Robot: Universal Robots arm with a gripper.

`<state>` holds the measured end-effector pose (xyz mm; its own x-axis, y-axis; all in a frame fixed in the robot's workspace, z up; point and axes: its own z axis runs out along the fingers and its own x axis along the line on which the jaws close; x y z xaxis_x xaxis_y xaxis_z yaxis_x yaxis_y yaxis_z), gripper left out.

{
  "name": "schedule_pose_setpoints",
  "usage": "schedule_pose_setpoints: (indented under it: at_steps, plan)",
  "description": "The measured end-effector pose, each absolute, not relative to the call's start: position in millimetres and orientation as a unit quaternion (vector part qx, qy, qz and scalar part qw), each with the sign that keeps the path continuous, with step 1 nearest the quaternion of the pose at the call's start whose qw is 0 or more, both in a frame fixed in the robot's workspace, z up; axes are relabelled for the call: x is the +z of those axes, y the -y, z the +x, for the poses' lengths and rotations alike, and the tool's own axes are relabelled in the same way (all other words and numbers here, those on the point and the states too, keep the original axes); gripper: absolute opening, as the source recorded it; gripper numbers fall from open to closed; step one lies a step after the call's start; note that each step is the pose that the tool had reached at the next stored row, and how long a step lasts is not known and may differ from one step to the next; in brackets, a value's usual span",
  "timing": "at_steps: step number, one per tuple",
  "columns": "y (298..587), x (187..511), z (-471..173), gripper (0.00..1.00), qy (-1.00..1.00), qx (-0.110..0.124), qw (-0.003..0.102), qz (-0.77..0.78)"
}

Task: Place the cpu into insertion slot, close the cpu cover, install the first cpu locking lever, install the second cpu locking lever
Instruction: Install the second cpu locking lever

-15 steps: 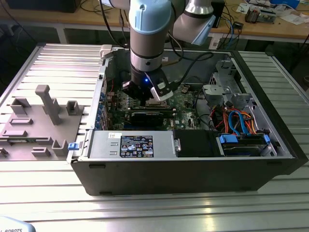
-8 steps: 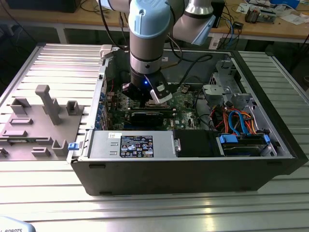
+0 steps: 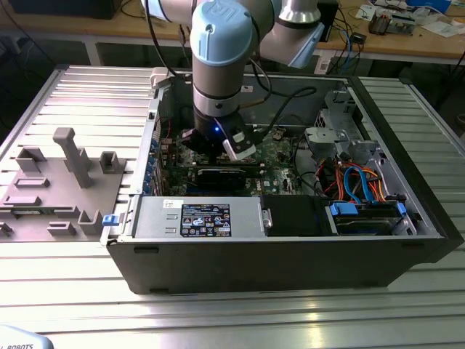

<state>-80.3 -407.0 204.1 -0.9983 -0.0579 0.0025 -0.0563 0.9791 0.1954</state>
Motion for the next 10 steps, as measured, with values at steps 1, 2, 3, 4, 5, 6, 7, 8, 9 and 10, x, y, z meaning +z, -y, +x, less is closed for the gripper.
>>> schedule_pose_setpoints:
  at_steps: [1, 2, 3, 4, 5, 6, 7, 8, 9, 10]
  plan:
    - [406.9, 203.1, -80.3, 0.11, 0.995, -0.098, 0.004, 0.029]
    - [406.8, 202.8, -80.3, 0.11, 0.995, -0.098, 0.004, 0.030]
    - [406.4, 202.6, -80.4, 0.11, 0.995, -0.098, 0.005, 0.032]
    - [405.7, 202.5, -80.5, 0.11, 0.995, -0.098, 0.005, 0.034]
    - [404.8, 202.5, -80.5, 0.11, 0.995, -0.098, 0.005, 0.036]
    - [403.8, 202.4, -80.4, 0.11, 0.994, -0.098, 0.005, 0.039]
    - [402.9, 202.3, -80.4, 0.11, 0.994, -0.098, 0.005, 0.042]
    - [401.5, 202.1, -80.4, 0.11, 0.994, -0.098, 0.006, 0.045]
    - [400.6, 201.9, -80.4, 0.11, 0.994, -0.098, 0.006, 0.048]
    - [399.9, 201.8, -80.3, 0.11, 0.994, -0.098, 0.006, 0.051]
